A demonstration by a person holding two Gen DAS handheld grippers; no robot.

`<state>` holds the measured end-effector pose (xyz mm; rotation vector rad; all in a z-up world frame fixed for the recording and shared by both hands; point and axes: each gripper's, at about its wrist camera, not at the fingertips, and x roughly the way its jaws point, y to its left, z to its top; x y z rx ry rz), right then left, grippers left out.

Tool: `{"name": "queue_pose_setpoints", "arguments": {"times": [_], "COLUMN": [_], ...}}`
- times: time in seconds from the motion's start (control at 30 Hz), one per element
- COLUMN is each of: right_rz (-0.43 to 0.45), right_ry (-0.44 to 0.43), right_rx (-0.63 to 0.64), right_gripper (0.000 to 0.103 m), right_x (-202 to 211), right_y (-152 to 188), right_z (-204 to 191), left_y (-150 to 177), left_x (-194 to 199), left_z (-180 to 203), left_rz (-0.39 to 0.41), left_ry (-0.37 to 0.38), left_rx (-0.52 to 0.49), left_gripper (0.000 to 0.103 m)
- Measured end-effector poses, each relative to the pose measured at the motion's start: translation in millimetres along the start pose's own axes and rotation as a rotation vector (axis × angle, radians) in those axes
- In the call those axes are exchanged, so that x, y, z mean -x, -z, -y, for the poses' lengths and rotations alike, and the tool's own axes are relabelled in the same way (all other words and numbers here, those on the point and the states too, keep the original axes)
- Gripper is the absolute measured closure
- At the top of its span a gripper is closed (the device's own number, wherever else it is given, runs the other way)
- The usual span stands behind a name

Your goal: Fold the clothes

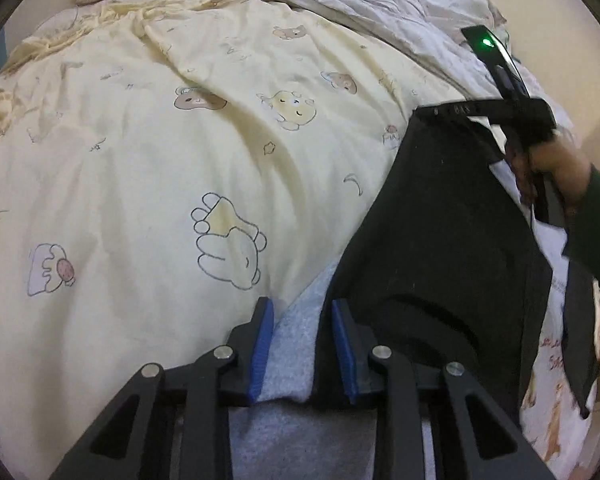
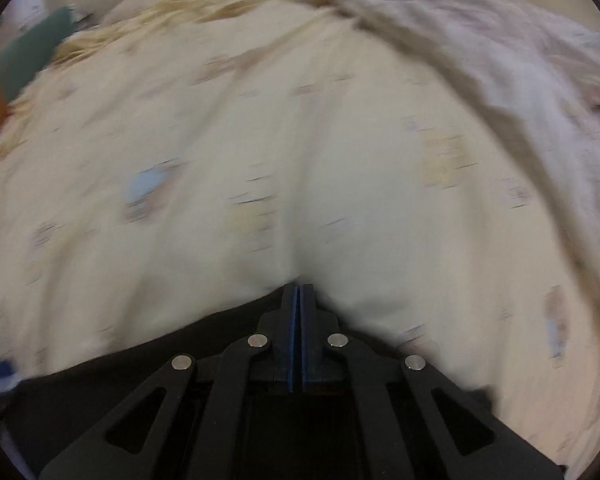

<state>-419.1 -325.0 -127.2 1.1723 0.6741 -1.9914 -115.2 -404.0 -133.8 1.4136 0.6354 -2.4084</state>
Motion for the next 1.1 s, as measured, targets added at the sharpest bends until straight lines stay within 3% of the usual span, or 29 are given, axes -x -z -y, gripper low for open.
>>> {"name": "queue_pose_setpoints", "arguments": {"times": [0.03,0.17,0.3,0.37,0.43,0.5,0.57,0.77,0.87,0.97,1.03,1.1], "right_rz": [0.005,0.019,0.082,0.055,0.001,-0.052,-0.028,0.021,0.044,0.021,-0.006,-0.048], "right_ry": [0.029,0.005,-0.095,-0.194,-0.214,-0.159,-0.126,-0.164,-0.190,-0.314,-0.371,-0.327], "right_rx": [-0.020,-0.035,-0.032,-0.026,0.030,0.097,0.086,-0.001,-0.043,-0.070,-0.093,-0.113], "right_gripper": [0.103,0.100,0.100,0.099,0.099,0.103,0.103,0.099,0.098,0.098,0.098,0.098], "right_x": [-2,11,45,46,32,17,14,73,100,115,120,107], "right_y": [-1,-1,6,11,10,16,21,51,65,92,122,150], "right_z": [8,16,13,8,-5,-13,-4,6,9,-22,-40,-42], "left_y": [2,3,3,3,2,3,5,8,5,6,9,12], "left_x": [1,5,11,10,5,4,6,30,41,33,19,7], "left_z": [-2,-6,-6,-6,-8,-12,-14,-27,-19,5,17,17], "left_rz": [-0.003,0.008,0.034,0.031,0.013,-0.002,-0.009,0.044,0.067,0.034,-0.015,-0.047], "left_ry": [0.003,0.018,0.014,0.021,0.031,0.042,0.045,0.104,0.107,0.165,0.146,0.083], "left_rx": [0.006,0.034,0.035,0.039,0.052,0.065,0.071,0.143,0.093,0.004,-0.050,-0.057], "left_gripper": [0.073,0.073,0.073,0.073,0.073,0.073,0.073,0.073,0.073,0.073,0.073,0.079]}}
